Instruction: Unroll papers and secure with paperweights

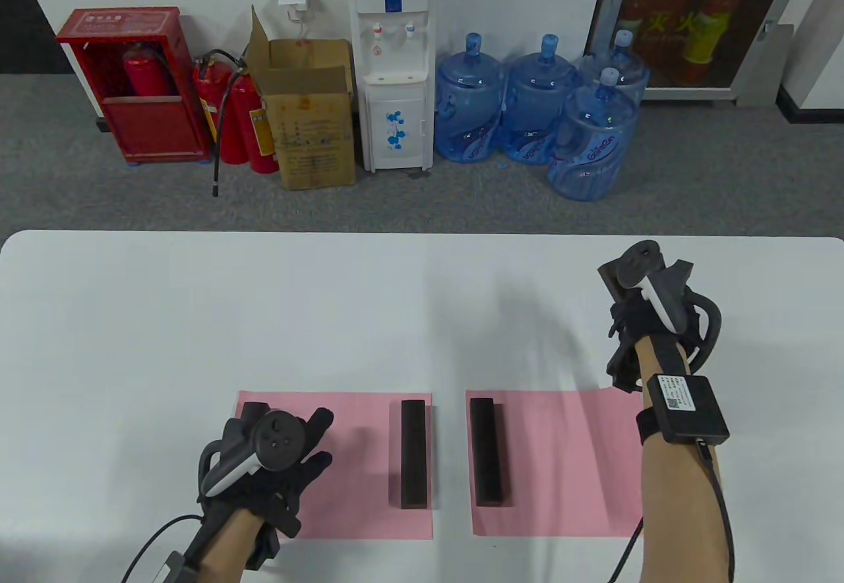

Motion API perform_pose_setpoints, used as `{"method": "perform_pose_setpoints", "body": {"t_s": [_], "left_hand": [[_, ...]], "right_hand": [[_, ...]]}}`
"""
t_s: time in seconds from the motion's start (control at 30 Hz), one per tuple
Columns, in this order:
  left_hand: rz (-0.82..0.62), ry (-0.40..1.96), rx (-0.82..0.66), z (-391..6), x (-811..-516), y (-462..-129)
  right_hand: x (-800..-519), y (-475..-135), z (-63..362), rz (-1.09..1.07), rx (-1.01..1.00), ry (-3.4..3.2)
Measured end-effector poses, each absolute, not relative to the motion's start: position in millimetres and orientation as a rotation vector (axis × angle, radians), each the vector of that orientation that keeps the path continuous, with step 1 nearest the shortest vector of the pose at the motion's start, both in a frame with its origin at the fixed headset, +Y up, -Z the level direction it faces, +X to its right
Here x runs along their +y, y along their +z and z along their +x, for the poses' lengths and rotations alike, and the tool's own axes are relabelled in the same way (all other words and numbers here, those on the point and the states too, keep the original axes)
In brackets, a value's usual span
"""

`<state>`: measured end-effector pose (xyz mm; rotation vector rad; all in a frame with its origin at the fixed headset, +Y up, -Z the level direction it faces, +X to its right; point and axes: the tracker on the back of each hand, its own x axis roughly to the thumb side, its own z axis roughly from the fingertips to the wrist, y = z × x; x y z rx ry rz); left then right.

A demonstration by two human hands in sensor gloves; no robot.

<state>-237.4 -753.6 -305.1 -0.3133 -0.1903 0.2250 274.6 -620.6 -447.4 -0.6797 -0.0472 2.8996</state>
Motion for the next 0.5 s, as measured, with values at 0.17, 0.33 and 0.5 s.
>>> {"method": "perform_pose_setpoints", "body": {"t_s": [0.17, 0.33, 0.5], "left_hand": [[-0.309, 0.238, -0.202, -236.8, -753.8, -304.4], [-0.308, 0.249, -0.206, -236.5, -754.6, -303.7], [-0.307, 0.251, -0.202, -236.5, -754.6, -303.0]], "right_hand": [[-603.5, -404.7, 257.8, -0.457, -0.039, 2.957], [-635.6, -366.8, 250.4, -0.412, 0.092, 2.989], [-687.8, -344.5, 267.5, -0.520, 0.251, 3.018]]}}
